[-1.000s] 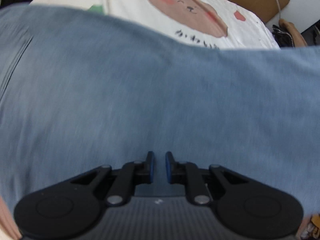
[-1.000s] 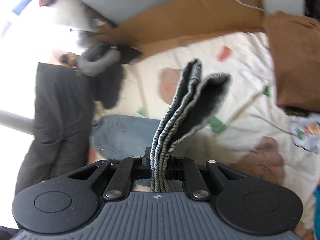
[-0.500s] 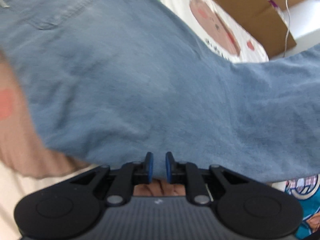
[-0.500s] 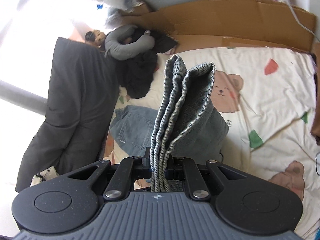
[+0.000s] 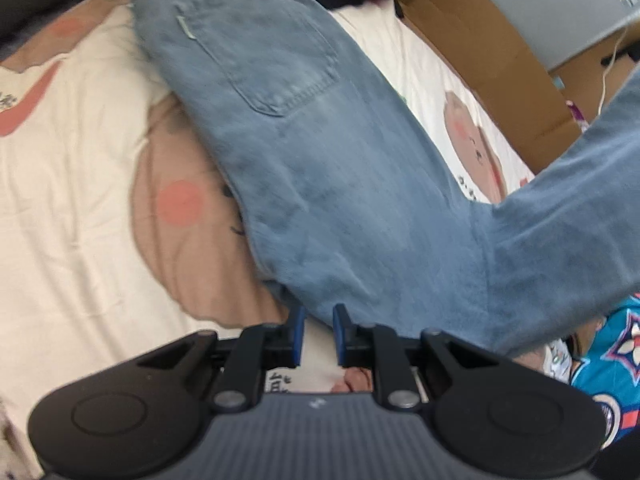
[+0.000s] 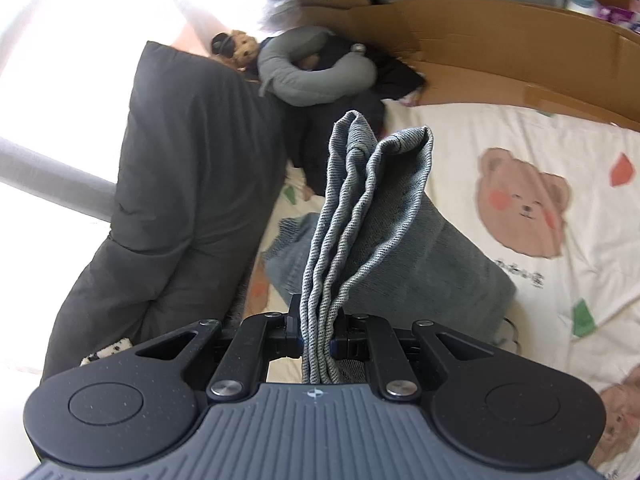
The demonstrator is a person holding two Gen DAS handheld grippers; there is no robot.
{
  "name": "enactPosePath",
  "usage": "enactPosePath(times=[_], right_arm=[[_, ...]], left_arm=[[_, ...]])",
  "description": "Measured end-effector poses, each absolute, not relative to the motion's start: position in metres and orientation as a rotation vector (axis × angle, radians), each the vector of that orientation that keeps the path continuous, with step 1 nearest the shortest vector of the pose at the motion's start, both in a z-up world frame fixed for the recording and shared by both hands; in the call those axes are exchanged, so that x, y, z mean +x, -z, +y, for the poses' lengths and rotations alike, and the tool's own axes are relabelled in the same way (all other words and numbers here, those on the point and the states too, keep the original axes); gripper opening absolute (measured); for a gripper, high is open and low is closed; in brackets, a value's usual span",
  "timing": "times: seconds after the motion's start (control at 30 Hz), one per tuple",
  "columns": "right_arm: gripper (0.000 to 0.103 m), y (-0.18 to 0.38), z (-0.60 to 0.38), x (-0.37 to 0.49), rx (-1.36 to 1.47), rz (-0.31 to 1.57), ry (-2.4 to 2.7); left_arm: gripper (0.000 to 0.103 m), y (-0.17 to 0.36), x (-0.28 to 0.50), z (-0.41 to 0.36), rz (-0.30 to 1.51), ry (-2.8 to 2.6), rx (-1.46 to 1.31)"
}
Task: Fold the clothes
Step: 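Lay the held leg onto the other leg and open the right gripper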
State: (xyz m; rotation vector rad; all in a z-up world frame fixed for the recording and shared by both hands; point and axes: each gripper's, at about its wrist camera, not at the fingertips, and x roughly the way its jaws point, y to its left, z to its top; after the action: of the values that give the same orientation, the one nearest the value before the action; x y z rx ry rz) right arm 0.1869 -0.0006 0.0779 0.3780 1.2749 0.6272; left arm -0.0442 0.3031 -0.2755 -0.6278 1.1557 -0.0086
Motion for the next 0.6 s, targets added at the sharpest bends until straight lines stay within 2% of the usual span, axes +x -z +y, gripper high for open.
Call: enactPosePath(times=[0.3,0.6], right_arm=[[0.01,-0.053,0.083,0.201,0.36,1.312,-0.667],[0.01,0.004,0.146,0.217,0.399,1.4,-0.597]], left_arm=[[0.015,0.273,-0.063,0.33,1.138,-0.058,-0.699],[0.019,0.265,-0.066,0.348,1.097,-0.078,-0.7]])
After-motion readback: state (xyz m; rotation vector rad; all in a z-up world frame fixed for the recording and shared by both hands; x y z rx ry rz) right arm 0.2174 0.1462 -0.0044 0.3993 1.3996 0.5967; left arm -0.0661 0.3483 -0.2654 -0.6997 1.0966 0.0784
